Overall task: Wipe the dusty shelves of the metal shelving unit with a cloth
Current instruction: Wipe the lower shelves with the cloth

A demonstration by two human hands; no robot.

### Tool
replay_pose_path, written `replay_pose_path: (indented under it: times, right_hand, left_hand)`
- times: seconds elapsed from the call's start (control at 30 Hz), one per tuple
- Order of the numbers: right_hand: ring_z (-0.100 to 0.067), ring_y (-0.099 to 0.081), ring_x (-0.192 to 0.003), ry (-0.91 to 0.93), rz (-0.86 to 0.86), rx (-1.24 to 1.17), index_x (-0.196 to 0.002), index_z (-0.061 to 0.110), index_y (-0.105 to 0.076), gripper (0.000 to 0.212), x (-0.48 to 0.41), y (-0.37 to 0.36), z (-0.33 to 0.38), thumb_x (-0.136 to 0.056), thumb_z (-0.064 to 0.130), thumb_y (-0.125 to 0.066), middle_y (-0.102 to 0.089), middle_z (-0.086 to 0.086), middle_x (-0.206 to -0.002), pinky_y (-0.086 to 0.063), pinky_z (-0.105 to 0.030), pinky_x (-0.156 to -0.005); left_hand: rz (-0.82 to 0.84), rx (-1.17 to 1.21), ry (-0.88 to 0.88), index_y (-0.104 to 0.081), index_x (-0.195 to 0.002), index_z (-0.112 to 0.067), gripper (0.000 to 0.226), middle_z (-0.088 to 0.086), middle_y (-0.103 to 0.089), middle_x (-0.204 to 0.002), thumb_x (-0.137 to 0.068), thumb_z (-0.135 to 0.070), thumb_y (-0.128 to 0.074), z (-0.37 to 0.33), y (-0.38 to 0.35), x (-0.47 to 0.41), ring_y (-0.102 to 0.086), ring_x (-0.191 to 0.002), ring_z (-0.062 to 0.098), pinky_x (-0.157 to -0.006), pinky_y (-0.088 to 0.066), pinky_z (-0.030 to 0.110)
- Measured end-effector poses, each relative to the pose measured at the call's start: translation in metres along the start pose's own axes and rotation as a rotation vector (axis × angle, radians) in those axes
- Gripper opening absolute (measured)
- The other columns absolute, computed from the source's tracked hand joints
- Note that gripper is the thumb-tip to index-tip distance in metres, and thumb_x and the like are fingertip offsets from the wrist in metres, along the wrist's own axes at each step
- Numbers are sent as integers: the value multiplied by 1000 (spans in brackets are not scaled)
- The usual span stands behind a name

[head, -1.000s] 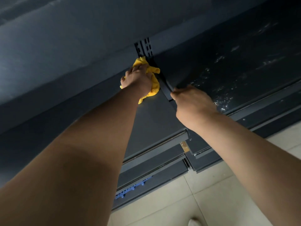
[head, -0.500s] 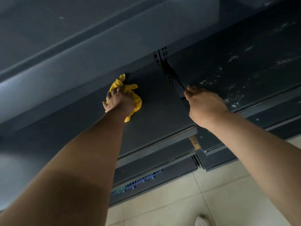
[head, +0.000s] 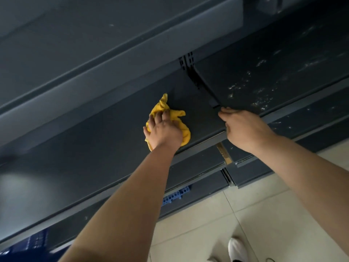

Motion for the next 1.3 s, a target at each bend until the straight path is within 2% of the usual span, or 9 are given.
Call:
replay_pose_path:
  times: [0.13, 0.27, 0.53, 0.67, 0.9, 1.0, 1.07, 1.2, 1.3]
  right_hand:
    - [-21, -47, -133, -66, -45, -23, -143, 12, -44, 51, 25, 9, -2, -92, 0, -47, -35, -1, -153, -48, -35, -101]
    - [-18, -37, -139, -111, -45, 10, -140, 10, -45, 47, 39, 16, -13, -93, 4, -48, -34, -3, -154, -47, -41, -102]
    - [-23, -45, -133, -131, -74, -8, -140, 11, -47, 49, 43, 37, -46, -92, -1, -49, -38, -3, -152, -49, -37, -100]
    - [-24, -48, -126, -40, -117, 7, -138, 11, -50, 52, 33, 50, -71, -88, -6, -53, -55, -5, -136, -50, -33, -95]
    - [-22, -61, -106, 19, -130, -18, -130, 21, -59, 52, 17, 65, -124, -87, -7, -57, -63, -2, -115, -55, -37, -81]
    - [-23, -59, -105, 38, -157, -2, -126, 22, -62, 36, 12, 72, -137, -92, 10, -58, -63, -2, -112, -52, -36, -74]
    - [-24, -57, -108, 73, -181, 7, -123, 21, -64, 31, 8, 75, -143, -94, 18, -56, -64, -3, -114, -50, -37, -77]
    - [-23, -54, -113, 89, -150, 58, -129, 19, -59, 38, -3, 74, -164, -93, 12, -54, -61, -2, -125, -48, -37, -88]
    - [-20, -56, -111, 60, -78, 112, -130, 20, -57, 42, -7, 68, -173, -90, 7, -55, -60, 0, -125, -50, -32, -85]
  left_hand:
    - [4, -7, -87, -21, -152, -25, 52, 1, -18, -160, -102, -38, -28, -21, -6, 24, -5, -148, 26, -119, -7, 49]
    - [38, 15, -120, -24, -151, -25, 50, 1, -20, -159, -103, -36, -29, -37, -9, 38, -8, -148, 26, -119, -8, 47]
    - [63, 70, -22, -29, -149, -25, 49, 0, -29, -154, -102, -37, -32, -60, -8, 46, -20, -140, 29, -114, -20, 49]
    - [78, 120, -8, -29, -149, -26, 50, 0, -27, -155, -101, -36, -34, -95, -13, 47, -19, -140, 30, -114, -19, 50]
    - [44, 312, 12, -32, -149, -25, 50, 0, -34, -153, -101, -36, -38, -161, -19, 36, -21, -141, 27, -114, -16, 46]
    - [-9, 195, -117, -27, -151, -19, 54, 0, -27, -158, -101, -36, -37, -188, -29, 47, -13, -146, 25, -115, -11, 47]
    - [-10, 108, -129, -23, -153, -16, 55, 0, -21, -160, -102, -35, -33, -195, -35, 44, -8, -147, 24, -116, -9, 49]
    - [-4, 45, -104, -20, -154, -16, 56, 0, -18, -161, -102, -38, -29, -200, -37, 26, -8, -148, 24, -117, -11, 47]
    - [-5, 47, -64, -19, -154, -16, 57, 1, -17, -161, -103, -39, -28, -201, -37, 10, -7, -148, 24, -118, -11, 47]
Point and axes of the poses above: each hand's wrist, its own x-axis away from the middle knuckle, its own y-axis out of the back of the hand, z = x × y, the point moved 4 cm from there along -x, towards the middle knuckle
